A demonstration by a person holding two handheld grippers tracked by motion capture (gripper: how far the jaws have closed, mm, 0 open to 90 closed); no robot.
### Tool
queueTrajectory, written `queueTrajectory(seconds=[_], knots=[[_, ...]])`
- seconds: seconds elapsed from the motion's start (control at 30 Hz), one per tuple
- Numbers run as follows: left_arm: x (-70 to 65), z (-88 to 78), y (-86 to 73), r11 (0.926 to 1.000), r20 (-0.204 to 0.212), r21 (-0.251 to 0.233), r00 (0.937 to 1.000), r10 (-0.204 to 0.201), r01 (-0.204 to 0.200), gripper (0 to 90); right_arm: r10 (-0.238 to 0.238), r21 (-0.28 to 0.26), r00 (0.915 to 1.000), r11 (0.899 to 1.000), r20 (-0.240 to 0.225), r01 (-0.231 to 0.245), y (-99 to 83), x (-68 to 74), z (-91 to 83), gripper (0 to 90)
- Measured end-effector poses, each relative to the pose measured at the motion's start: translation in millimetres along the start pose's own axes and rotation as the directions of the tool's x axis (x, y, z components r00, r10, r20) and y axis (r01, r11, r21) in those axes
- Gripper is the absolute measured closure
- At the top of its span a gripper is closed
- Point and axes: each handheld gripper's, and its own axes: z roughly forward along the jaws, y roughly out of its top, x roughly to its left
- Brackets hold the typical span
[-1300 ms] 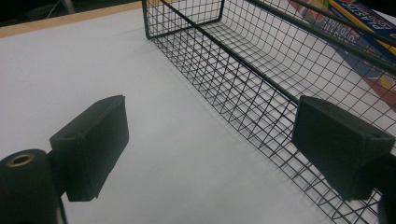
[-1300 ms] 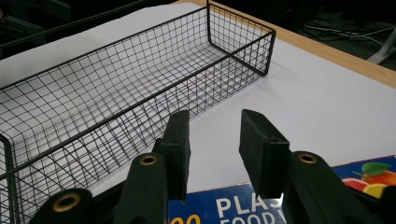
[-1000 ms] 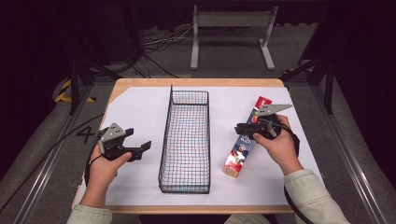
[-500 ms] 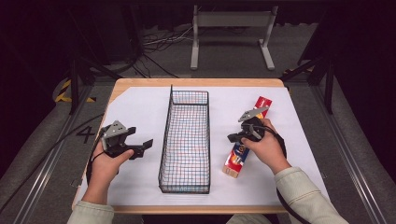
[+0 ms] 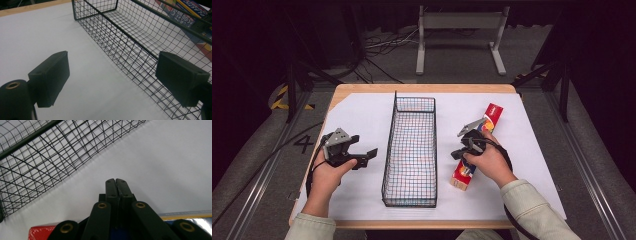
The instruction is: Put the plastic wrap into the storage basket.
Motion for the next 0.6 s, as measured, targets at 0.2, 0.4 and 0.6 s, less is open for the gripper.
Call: queueTrajectory(seconds=[0.2, 0.4, 0.6], knots=[[0.4, -1.4, 0.8, 1.0, -0.002, -0.005, 1.0, -0.003, 0.003, 12.6, -0.028, 0.058, 0.9996, 0.998, -0.011, 0.028, 9.0, 4.0, 3.2, 90.0], [2.2, -0.4, 0.9, 0.9999, -0.002, -0.009, 1.0, -0.006, 0.006, 12.5, -0.022, 0.104, 0.9997, 0.994, -0.005, 0.022, 9.1, 3.9, 8.4, 90.0], [2.6, 1.0, 1.1, 0.9999, -0.004, -0.011, 1.0, -0.008, 0.008, 12.5, -0.015, 0.124, 0.9992, 0.992, -0.036, 0.02, 9.6, 6.4, 8.4, 90.0]])
